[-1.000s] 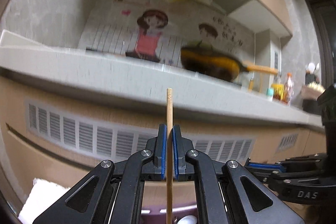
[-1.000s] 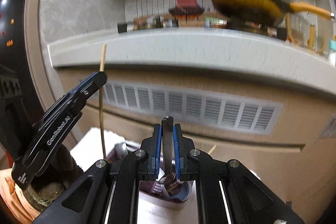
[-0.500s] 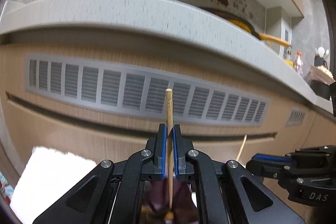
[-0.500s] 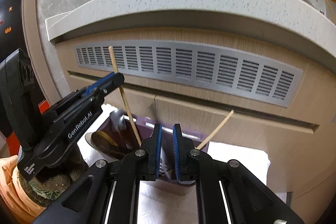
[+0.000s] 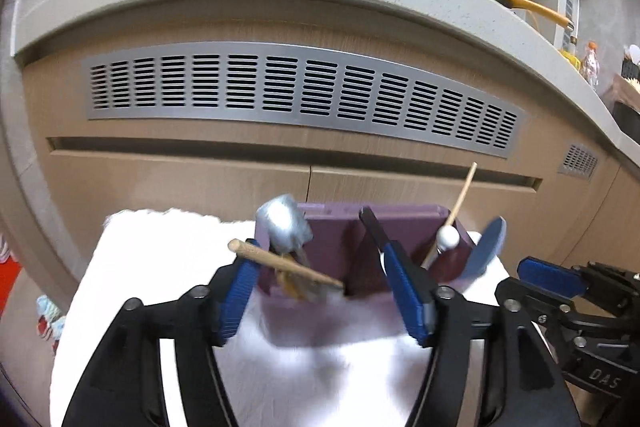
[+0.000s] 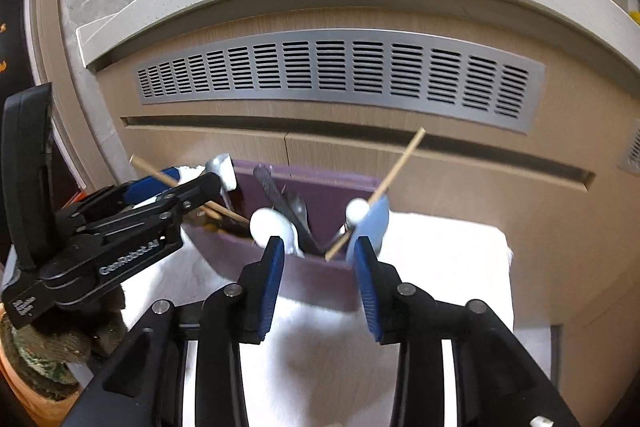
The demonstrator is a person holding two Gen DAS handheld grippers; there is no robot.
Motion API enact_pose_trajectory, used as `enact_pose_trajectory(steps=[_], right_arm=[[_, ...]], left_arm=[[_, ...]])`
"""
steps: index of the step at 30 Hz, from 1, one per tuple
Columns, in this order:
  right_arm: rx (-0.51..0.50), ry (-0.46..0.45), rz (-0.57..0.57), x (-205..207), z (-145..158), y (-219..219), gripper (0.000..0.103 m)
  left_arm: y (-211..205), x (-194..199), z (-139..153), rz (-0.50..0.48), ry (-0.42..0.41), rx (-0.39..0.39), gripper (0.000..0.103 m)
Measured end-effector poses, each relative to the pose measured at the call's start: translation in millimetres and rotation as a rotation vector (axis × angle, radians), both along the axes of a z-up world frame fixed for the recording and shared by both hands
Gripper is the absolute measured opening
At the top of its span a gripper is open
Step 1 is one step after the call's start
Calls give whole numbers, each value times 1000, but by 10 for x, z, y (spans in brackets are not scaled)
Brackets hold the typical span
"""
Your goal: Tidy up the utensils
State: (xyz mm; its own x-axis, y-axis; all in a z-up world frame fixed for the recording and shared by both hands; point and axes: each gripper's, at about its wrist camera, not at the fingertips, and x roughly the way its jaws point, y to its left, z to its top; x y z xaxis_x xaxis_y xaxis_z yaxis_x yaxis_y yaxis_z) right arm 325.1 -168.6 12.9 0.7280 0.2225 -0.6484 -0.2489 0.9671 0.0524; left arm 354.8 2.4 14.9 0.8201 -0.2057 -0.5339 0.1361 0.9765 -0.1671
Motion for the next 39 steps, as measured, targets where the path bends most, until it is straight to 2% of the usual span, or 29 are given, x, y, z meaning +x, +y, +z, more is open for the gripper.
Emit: enact_pose_trajectory(steps=[2, 4, 6, 10, 13, 15, 18, 22, 26, 34, 39], right_arm=[[4, 0, -11, -124, -12, -16, 37], [12, -6, -25, -280, -5, -40, 45], [23, -24, -44, -484, -8, -66, 58], [18, -64, -52, -924, 3, -62, 63], [12, -96, -64, -1268, 18, -65, 68], [11, -114, -84, -1471, 22, -104, 79], [17, -143, -127, -1776, 11, -183, 88], [21, -153, -175, -2058, -62, -274, 92], [36, -113, -165, -2182, -177, -298, 92], [-25, -207, -197, -2408, -112, -305, 92], [-27, -208, -190, -2414, -104, -294, 92]], left_arm=[[7, -207, 50, 16, -2, 11, 75], [14, -430, 114, 24, -20, 13, 83], [35, -680, 182, 38, -47, 24, 92], [38, -1230, 263, 53, -106, 58, 103], [40, -1614, 243, 52, -113, 74, 103], [49, -1812, 204, 46, -93, 78, 103], [35, -2144, 129, 63, -95, 101, 103], [-35, -2547, 28, 99, -111, 141, 103], [-101, -2691, 6, 78, -96, 136, 103], [-108, -2703, 43, 118, -87, 146, 103], [-108, -2718, 42, 108, -82, 142, 103]])
